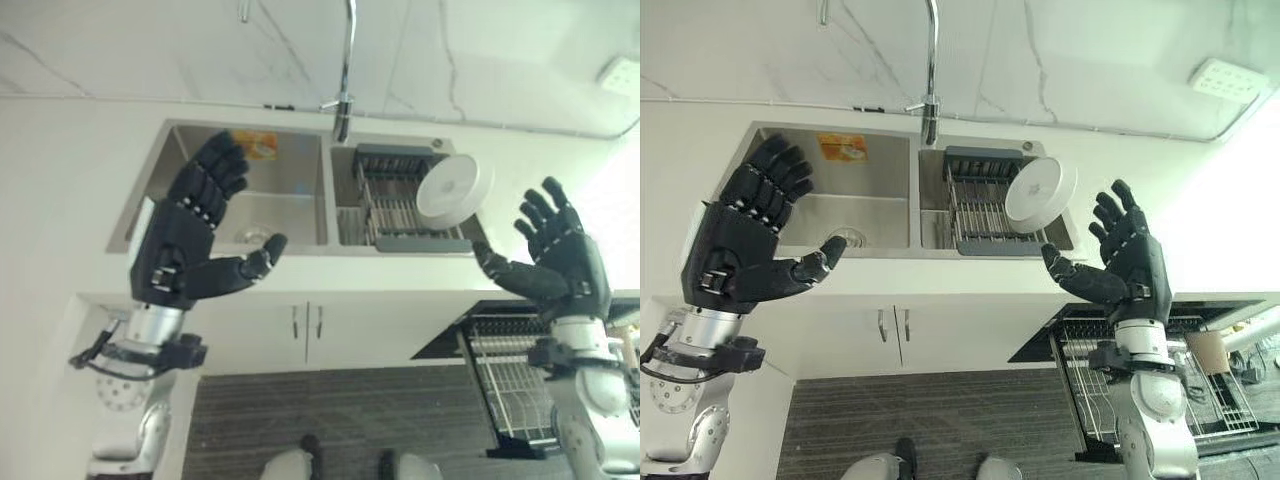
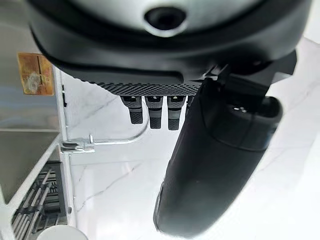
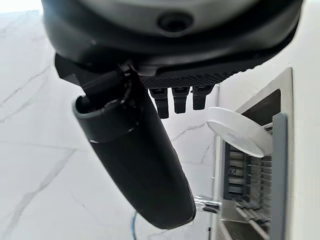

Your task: Place the dishes in the dishwasher.

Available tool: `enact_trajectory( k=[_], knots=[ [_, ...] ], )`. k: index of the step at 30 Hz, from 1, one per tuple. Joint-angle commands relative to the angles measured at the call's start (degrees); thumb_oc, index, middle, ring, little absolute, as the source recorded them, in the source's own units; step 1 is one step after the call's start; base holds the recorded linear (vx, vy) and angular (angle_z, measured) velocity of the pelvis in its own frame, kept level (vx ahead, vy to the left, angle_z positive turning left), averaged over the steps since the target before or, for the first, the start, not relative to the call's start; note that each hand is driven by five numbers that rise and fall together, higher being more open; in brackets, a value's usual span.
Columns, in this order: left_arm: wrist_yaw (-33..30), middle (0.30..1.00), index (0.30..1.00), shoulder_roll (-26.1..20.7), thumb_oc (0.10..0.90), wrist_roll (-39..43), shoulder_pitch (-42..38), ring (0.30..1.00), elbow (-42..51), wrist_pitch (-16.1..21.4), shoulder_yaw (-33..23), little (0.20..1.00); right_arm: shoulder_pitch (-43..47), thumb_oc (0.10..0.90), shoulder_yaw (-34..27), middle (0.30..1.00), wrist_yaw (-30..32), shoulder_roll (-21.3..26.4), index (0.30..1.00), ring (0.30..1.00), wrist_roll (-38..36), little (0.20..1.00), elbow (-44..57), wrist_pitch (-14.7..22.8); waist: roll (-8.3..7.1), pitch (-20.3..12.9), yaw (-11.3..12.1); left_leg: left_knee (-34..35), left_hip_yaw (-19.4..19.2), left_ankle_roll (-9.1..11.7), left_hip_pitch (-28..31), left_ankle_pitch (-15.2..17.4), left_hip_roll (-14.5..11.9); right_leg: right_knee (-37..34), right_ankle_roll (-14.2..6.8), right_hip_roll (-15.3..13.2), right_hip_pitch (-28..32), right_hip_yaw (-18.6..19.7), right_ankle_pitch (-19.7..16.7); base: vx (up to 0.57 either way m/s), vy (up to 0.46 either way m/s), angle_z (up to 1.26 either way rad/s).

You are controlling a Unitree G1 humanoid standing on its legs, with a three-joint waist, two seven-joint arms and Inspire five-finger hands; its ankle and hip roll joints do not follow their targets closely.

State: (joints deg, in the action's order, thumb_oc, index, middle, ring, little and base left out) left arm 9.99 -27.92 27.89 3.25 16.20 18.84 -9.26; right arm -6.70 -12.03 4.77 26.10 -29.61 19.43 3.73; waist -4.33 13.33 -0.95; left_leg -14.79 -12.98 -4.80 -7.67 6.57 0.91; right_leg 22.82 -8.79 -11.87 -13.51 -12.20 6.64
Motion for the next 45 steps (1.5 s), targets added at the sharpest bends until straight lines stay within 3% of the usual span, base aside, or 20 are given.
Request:
enact_trajectory(
  k=[1, 8, 17, 25, 33, 45],
  knots=[
    [-1.4, 0.900, 0.900, -0.7, 0.800, -0.1, -2.6, 0.900, 7.6, 5.2, 1.0, 0.900, 4.8, 0.800, -4.6, 0.900, -0.3, 3.5, 0.900, 0.900, -4.7, 0.900, 0.7, 7.1, 1.01, -2.9, -0.8, -2.4, 6.6, 6.3, 2.8, 4.8, -3.9, -5.6, 0.1, 3.2, 5.6, -0.5, -3.4, 0.14, -0.189, 0.25],
    [-3.6, 0.900, 0.900, 0.8, 0.800, 0.8, -2.9, 0.900, 7.0, 2.1, 3.4, 0.900, 10.0, 0.800, -1.9, 0.900, 2.3, 4.5, 0.900, 0.900, -4.7, 0.900, -0.2, 4.7, 1.83, -5.9, 0.2, -2.4, 4.3, 7.5, 3.2, 4.8, -6.0, -5.6, 1.9, 5.3, 7.2, 0.4, 0.6, 0.10, -0.094, -0.02],
    [-2.3, 0.900, 0.900, 0.8, 0.800, 1.9, -2.5, 0.900, 3.4, 0.5, 6.1, 0.900, 13.2, 0.800, -1.2, 0.900, 2.4, 4.8, 0.900, 0.900, -7.3, 0.900, -3.7, 7.0, 2.74, -7.0, 0.1, -2.4, 4.0, 8.3, 4.0, 5.4, -7.2, -5.6, 2.4, 5.7, 7.5, 1.3, 1.3, 0.06, -0.063, -0.04],
    [-1.2, 0.900, 0.900, 0.0, 0.800, 1.6, -3.7, 0.900, 0.6, -0.2, 10.6, 0.900, 20.3, 0.800, 1.6, 0.900, 5.8, 7.2, 0.900, 0.900, -8.1, 0.900, -11.0, 7.5, 3.04, -7.3, 1.8, -2.4, 5.1, 8.2, 4.9, 6.0, -6.8, -5.6, 2.8, 5.5, 8.9, 0.8, 2.0, 0.03, -0.033, 0.03],
    [0.7, 0.900, 0.900, -1.5, 0.800, 2.2, -5.4, 0.900, -1.8, -0.8, 13.5, 0.900, 28.9, 0.800, 5.3, 0.900, 3.4, 8.8, 0.900, 0.900, -16.8, 0.900, -22.5, 3.8, 2.96, -8.0, 3.8, -2.4, 6.4, 8.4, 5.1, 6.1, -6.4, -5.6, 3.0, 4.9, 10.0, -0.8, 2.5, 0.00, -0.010, 0.16],
    [1.2, 0.900, 0.900, -3.1, 0.800, 3.0, -7.0, 0.900, -3.9, -0.9, 15.9, 0.900, 37.6, 0.800, 8.4, 0.900, 0.9, 12.5, 0.900, 0.900, -22.5, 0.900, -37.9, -1.5, 3.03, -8.1, 5.7, -2.4, 7.3, 8.8, 5.3, 5.8, -6.2, -5.6, 3.4, 4.8, 11.2, -1.9, 2.9, 0.00, 0.005, 0.04]
  ],
)
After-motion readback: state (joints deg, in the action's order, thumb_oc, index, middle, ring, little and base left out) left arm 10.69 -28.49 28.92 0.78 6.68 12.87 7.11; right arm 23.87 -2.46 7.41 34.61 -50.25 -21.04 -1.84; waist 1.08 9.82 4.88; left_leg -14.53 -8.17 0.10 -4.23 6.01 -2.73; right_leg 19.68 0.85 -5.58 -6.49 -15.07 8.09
